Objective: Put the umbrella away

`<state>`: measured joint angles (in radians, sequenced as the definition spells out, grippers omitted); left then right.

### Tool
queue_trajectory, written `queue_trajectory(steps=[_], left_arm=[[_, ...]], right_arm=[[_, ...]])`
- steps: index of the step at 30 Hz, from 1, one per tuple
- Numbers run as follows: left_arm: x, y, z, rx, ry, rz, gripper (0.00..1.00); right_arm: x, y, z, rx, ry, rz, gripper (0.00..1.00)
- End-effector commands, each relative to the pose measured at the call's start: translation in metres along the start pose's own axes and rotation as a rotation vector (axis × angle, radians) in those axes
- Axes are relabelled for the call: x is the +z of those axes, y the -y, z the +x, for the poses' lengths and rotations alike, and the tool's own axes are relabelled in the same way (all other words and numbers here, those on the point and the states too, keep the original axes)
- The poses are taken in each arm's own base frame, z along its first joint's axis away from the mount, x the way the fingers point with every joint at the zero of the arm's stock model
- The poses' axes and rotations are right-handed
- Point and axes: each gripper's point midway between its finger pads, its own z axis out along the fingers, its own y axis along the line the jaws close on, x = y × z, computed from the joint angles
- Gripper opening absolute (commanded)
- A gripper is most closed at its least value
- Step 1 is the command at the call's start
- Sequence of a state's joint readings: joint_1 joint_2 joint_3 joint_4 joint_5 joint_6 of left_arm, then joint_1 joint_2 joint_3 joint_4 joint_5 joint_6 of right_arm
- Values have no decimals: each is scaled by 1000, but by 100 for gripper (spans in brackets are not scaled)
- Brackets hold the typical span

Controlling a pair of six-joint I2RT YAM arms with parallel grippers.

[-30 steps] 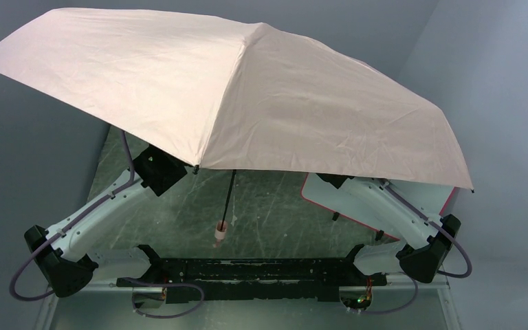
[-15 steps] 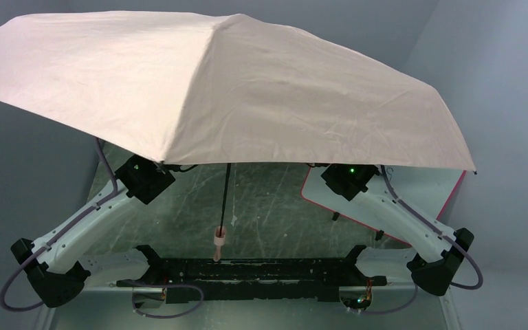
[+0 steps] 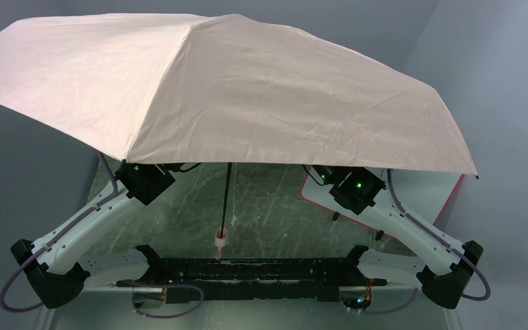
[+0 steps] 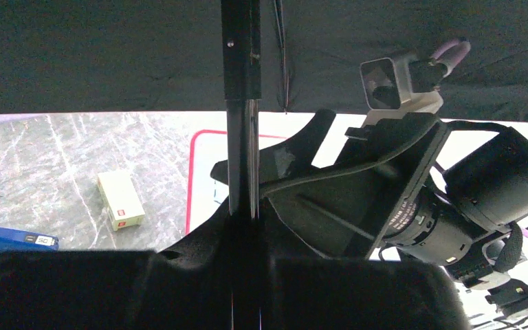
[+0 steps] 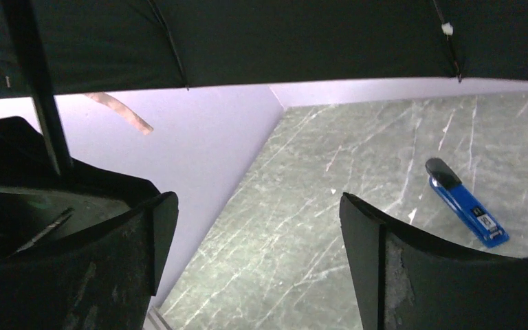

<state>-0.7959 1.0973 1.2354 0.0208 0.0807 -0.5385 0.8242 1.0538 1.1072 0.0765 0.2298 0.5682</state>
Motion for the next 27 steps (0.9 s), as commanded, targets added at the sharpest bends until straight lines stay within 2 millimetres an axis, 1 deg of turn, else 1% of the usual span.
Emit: queue_trajectory(steps=[1,4,8,11,15,18,22,24,27], left_arm=[[-6,32,-28,22,92,138,5],[-8,36,-28,13,95,162,5],[-10,40,-30,-3,101,177,5],[-11,42,-31,-12,114,189,5],[-10,42,-28,-19,104,195,5],[-9,41,-25,-20,94,198,5],[-9,41,-22,-19,84,203,5],[-9,42,-21,-20,80,208,5],[-8,43,-18,-23,75,217,5]], right_arm=[[-6,15,7,10,-11,59,93],[-11,14,0,41,29,50,95],[-17,9,-16,87,88,34,96],[-22,11,-23,148,129,44,97],[-27,10,-33,200,176,41,99],[-35,0,-52,220,249,-20,100],[-40,-24,-76,204,300,-113,100],[-38,-34,-82,197,299,-146,100],[-35,-43,-87,213,307,-182,100]])
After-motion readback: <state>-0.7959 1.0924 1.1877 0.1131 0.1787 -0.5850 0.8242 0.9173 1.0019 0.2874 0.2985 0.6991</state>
